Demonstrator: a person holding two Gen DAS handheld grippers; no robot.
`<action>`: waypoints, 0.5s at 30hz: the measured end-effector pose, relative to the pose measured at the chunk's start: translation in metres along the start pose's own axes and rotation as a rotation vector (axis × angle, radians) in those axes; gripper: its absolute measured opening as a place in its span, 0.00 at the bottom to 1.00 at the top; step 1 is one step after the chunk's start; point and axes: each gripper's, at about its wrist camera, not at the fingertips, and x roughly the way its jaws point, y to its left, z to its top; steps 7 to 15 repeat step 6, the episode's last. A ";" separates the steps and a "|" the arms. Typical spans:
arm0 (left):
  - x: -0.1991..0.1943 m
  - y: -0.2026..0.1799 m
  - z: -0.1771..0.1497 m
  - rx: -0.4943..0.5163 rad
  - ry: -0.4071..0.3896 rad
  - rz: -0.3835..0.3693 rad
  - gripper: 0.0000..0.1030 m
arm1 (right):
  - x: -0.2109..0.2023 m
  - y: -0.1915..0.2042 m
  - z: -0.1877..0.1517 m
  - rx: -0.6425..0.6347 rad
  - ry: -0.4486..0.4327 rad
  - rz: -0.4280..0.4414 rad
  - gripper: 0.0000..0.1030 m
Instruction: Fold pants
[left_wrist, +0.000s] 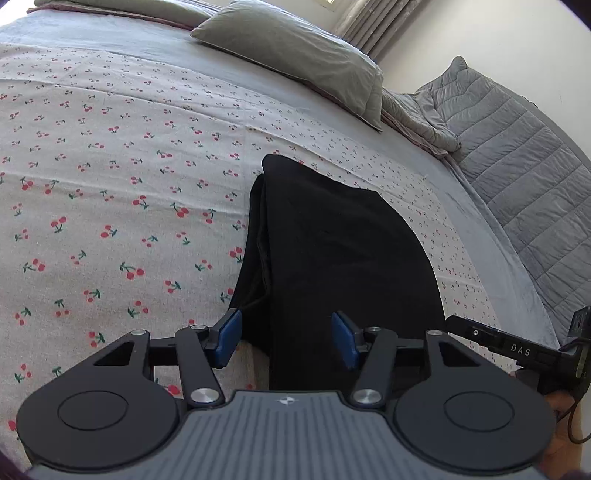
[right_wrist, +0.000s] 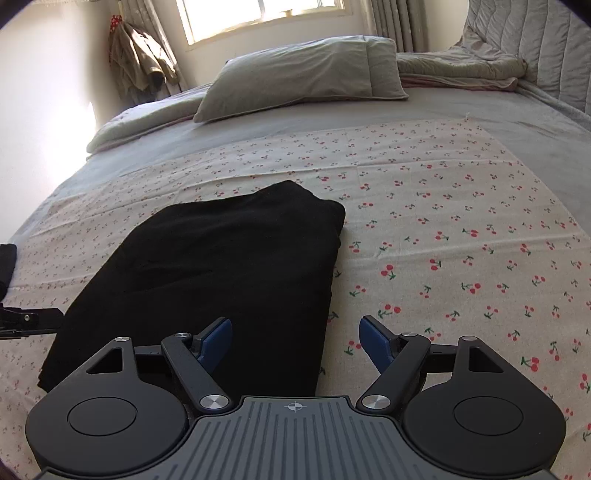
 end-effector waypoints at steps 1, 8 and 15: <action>0.005 0.003 -0.006 -0.012 0.033 -0.014 0.55 | -0.002 -0.001 -0.004 0.027 0.018 0.019 0.75; 0.015 0.006 -0.022 -0.054 0.088 -0.086 0.17 | -0.003 -0.006 -0.020 0.128 0.091 0.091 0.75; 0.015 0.006 -0.022 -0.054 0.088 -0.086 0.17 | -0.003 -0.006 -0.020 0.128 0.091 0.091 0.75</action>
